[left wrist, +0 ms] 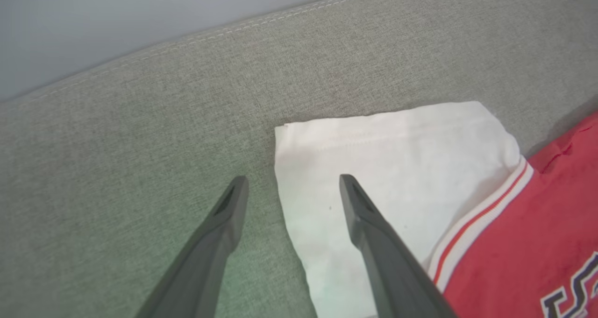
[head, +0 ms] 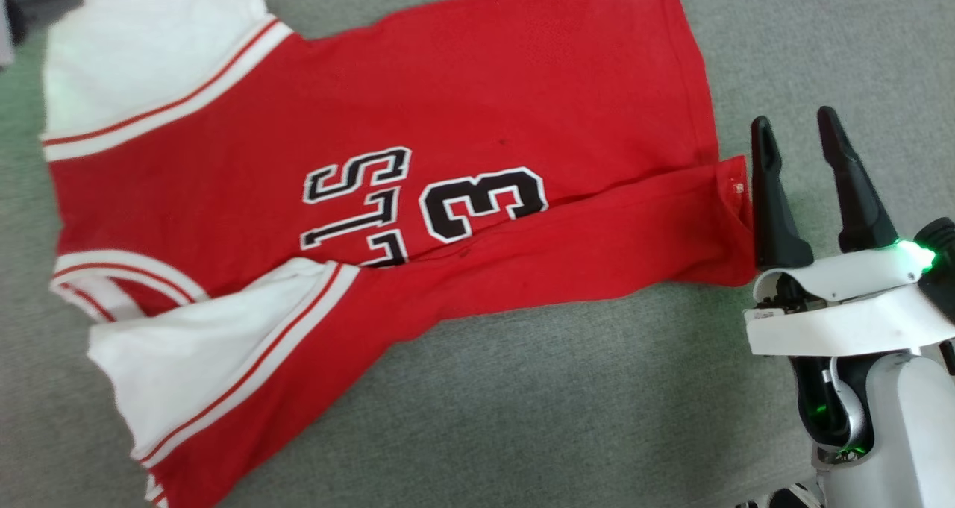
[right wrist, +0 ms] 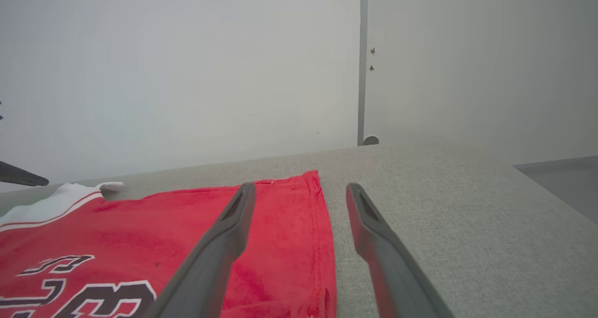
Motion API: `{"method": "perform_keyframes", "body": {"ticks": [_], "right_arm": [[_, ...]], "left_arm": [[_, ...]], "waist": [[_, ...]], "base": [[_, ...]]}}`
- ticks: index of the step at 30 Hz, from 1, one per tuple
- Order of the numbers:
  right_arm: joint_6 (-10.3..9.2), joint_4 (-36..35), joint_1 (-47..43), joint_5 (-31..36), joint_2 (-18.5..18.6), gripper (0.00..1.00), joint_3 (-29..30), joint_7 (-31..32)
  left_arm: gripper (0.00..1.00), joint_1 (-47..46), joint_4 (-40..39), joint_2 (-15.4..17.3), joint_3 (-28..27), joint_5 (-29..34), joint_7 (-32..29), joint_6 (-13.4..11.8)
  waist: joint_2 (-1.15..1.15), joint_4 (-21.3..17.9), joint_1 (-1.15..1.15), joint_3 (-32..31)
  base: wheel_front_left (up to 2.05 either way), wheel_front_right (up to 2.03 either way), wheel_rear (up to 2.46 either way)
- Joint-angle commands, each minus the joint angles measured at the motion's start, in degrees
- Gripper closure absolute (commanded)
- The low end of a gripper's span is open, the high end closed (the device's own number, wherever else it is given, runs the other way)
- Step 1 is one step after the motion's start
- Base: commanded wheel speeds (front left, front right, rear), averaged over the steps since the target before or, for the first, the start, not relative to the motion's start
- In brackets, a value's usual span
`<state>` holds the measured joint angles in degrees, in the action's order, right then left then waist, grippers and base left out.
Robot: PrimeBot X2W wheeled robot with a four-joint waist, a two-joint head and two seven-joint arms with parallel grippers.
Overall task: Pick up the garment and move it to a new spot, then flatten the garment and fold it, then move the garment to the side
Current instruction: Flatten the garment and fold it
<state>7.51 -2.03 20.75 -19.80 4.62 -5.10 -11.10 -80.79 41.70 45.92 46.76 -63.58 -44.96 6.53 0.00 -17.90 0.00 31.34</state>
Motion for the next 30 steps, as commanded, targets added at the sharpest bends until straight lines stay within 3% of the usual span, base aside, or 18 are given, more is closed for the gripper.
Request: {"method": "perform_keyframes", "body": {"ticks": [1, 12, 13, 14, 15, 16, 17, 25, 30], "right_arm": [[-0.03, -0.01, 0.11, -0.22, -0.4, 0.0, -0.42, -0.25], [-0.03, -0.03, 1.02, -1.02, -0.81, 0.0, -1.48, -0.5], [-0.03, -0.04, 1.09, -1.07, -0.85, 0.0, -1.47, -0.39], [-0.03, -0.06, 1.15, -1.15, -0.87, 0.0, -1.43, -0.26], [-0.03, -0.12, 1.24, -1.27, -0.86, 0.0, -1.56, -0.08], [-0.03, -0.21, 1.38, -1.29, -0.78, 0.0, -1.71, 0.26], [-0.03, -0.3, 1.61, -1.31, -0.54, 0.0, -1.82, 0.55], [-0.03, -2.49, 11.58, -3.1, 4.42, 0.0, -3.09, 11.18], [-0.03, 2.77, 23.59, -5.91, 9.03, 0.0, -2.77, 26.48]], "left_arm": [[0.0, -1.2, 0.34, 0.2, 0.3, -0.42, -1.9, 0.22], [0.0, -2.82, 2.02, -0.58, 2.74, 0.86, -5.04, 0.6], [0.25, -2.64, 2.05, -0.73, 2.94, 0.74, -5.11, 0.69], [0.58, -2.3, 2.1, -0.95, 2.96, 0.1, -5.41, 0.78], [0.73, -2.15, 2.16, -1.06, 2.97, -0.12, -5.52, 0.84], [0.95, -2.0, 2.18, -1.15, 3.09, -0.36, -5.61, 0.87], [1.0, -1.78, 2.1, -1.36, 3.14, -0.82, -5.88, 0.92], [1.0, -3.89, 0.6, -1.81, 3.47, -0.8, -4.28, 0.98], [1.0, -5.46, -1.29, -3.02, 4.06, -1.42, -3.95, 1.02]], "waist": [[0.0, -1.83, 0.0, 1.99], [0.0, -2.51, 0.0, 4.27], [0.0, -2.44, 0.0, 4.29], [0.0, -2.35, 0.0, 4.25], [0.0, -2.24, 0.0, 4.2], [0.0, -2.12, 0.0, 4.15], [0.0, -1.95, 0.0, 4.1], [0.0, -0.83, 0.0, 4.66], [0.0, 0.89, 0.0, 5.31]], "base": [[0.0, 0.0, 0.0], [0.0, 0.0, 0.0], [0.0, 0.0, 0.0], [0.0, 0.0, 0.0], [0.0, 0.0, 0.0], [0.0, 0.0, 0.0], [0.0, 0.0, 0.0], [0.0, 0.0, 0.0], [0.0, 0.0, 0.0]]}}
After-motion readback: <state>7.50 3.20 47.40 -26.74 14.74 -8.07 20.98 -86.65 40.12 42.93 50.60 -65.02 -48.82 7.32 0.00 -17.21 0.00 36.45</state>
